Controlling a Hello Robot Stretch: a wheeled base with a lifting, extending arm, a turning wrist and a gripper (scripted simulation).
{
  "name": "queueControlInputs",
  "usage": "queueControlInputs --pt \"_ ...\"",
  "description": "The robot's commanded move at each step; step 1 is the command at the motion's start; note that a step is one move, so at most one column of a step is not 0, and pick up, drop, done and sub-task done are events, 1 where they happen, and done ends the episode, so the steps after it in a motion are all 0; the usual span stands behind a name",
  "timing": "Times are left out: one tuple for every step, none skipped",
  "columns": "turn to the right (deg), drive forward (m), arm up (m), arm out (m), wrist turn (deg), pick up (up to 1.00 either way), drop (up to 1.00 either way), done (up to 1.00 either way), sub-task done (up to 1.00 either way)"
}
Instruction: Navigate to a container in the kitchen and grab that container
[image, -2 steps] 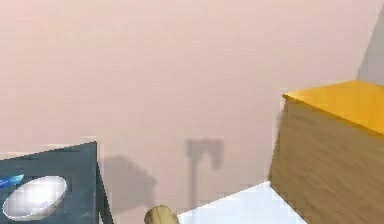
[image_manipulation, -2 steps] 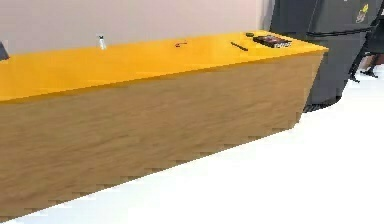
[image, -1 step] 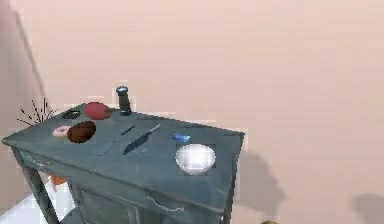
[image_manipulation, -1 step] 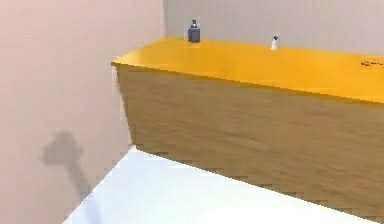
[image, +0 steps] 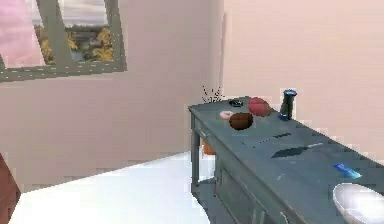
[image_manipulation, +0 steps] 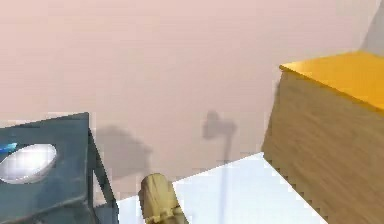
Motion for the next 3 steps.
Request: queueControlInputs --pt "-36.0 0.00 0.00 0.00 0.0 0.00 0.00 0.00 0.00" --pt "0.0 0.00 0.50 0.00 0.0 0.00 0.00 0.00 0.00" --pt "0.0 0.00 0.38 0.00 0.0 0.00 0.00 0.00 0.00"
